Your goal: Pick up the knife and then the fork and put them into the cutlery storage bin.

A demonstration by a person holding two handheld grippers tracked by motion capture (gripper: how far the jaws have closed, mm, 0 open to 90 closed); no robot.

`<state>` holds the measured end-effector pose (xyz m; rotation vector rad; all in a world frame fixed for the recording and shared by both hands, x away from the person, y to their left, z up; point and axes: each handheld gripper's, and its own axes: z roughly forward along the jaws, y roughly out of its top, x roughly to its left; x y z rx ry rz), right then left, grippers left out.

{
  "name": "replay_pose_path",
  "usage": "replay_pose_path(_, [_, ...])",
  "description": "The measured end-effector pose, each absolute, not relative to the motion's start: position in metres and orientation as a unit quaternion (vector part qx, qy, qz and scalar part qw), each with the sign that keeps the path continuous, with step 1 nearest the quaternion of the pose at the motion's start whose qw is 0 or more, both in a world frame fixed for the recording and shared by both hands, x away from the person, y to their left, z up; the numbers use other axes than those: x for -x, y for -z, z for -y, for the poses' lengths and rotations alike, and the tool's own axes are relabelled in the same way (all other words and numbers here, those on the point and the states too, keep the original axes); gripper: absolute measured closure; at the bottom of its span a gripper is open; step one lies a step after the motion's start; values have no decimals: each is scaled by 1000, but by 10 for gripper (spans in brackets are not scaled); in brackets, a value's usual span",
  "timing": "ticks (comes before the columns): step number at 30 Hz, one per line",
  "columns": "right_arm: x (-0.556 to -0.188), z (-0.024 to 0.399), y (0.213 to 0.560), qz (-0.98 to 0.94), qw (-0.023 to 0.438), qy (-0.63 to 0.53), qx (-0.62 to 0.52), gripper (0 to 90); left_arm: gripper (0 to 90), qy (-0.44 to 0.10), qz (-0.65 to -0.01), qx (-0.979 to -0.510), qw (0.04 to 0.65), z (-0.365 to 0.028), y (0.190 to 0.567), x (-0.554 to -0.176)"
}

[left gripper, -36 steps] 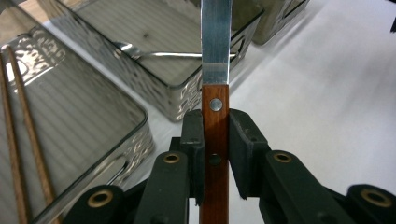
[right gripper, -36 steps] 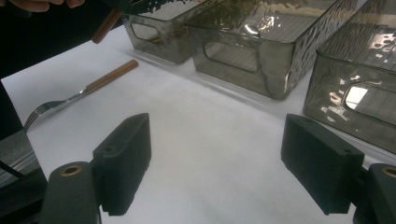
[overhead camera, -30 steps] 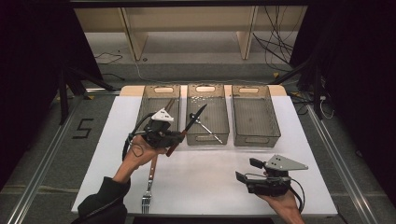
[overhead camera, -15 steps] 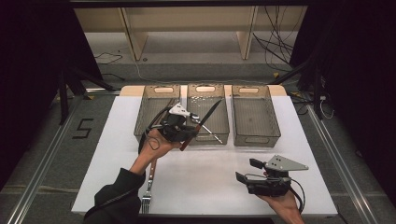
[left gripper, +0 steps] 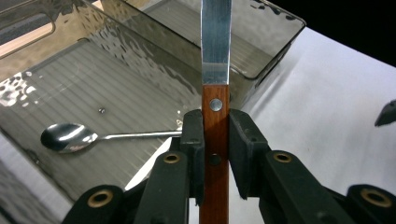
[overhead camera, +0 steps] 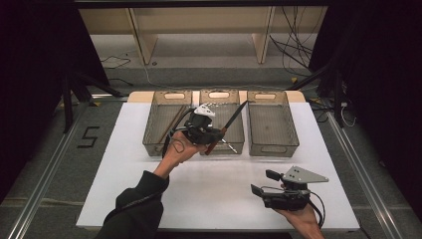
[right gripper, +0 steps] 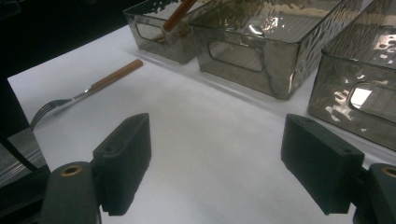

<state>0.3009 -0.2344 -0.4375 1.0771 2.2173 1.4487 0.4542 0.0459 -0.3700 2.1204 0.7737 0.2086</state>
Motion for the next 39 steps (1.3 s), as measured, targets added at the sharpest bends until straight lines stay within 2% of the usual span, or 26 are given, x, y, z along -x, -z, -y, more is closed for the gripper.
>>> replay_pose_path(20, [-301,235,439,-766,134,-506,-373,252,763,-76,-297,-846,435,5,358,-483])
replay_pose_path(39, [-302,238,440,-765,127,-510,-373,252,763,-57,-302,-841,445,56,364,-507])
